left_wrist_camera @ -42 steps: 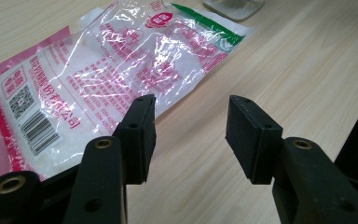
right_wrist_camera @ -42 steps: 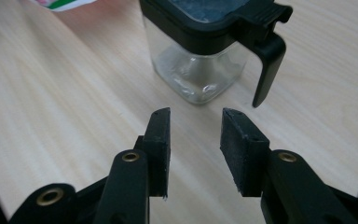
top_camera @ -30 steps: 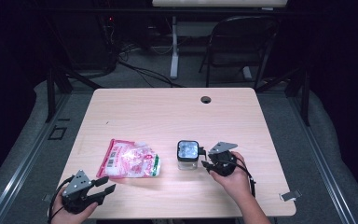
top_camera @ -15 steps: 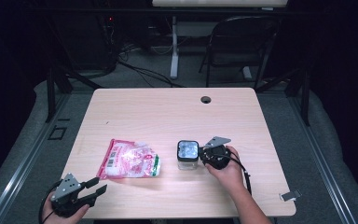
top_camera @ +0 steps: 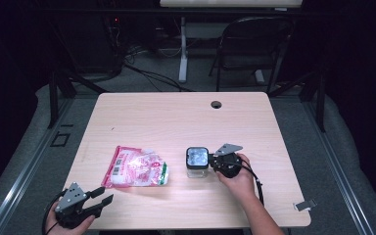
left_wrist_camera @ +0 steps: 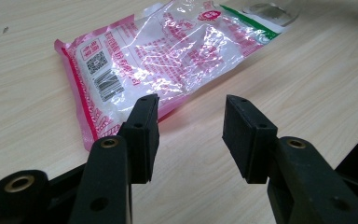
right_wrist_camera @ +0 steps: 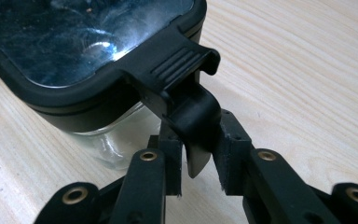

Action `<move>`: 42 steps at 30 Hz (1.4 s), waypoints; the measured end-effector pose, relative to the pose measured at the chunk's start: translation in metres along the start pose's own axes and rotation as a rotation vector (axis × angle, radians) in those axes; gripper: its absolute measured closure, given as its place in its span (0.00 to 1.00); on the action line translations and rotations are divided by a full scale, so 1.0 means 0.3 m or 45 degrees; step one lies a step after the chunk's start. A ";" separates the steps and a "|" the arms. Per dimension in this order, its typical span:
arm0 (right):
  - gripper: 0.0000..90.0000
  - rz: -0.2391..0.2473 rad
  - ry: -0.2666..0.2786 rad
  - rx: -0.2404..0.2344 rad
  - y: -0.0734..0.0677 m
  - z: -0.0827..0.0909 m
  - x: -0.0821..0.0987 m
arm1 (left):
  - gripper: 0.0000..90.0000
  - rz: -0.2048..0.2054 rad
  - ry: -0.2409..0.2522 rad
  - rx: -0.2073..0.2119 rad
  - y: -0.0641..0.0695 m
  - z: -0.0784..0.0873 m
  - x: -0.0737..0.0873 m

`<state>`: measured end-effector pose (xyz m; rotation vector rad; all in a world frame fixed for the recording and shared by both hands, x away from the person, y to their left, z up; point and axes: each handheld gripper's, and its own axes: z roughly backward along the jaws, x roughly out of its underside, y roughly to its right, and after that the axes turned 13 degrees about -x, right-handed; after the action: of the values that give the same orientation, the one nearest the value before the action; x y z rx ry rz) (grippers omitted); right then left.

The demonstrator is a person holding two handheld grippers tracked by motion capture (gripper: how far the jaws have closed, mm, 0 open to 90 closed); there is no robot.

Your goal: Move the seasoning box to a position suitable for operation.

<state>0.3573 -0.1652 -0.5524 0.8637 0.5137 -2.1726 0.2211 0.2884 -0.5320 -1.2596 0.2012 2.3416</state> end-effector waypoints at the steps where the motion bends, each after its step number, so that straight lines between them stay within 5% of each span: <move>1: 0.83 0.004 -0.005 -0.005 0.001 0.001 -0.001 | 0.62 -0.001 0.004 -0.001 0.001 0.000 -0.001; 29: 0.85 0.045 -0.026 0.016 -0.031 0.025 0.020 | 0.63 -0.059 0.013 -0.004 0.023 -0.019 -0.020; 36: 0.85 0.058 -0.039 0.001 -0.069 0.061 0.048 | 0.67 -0.078 0.019 0.046 0.044 -0.064 -0.056; 42: 0.85 0.066 -0.064 -0.001 -0.107 0.090 0.083 | 0.69 -0.147 -0.010 0.096 0.086 -0.110 -0.099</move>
<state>0.3093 -0.1720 -0.5485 0.8114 0.4628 -2.1412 0.2476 0.2447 -0.5289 -1.1937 0.2070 2.2199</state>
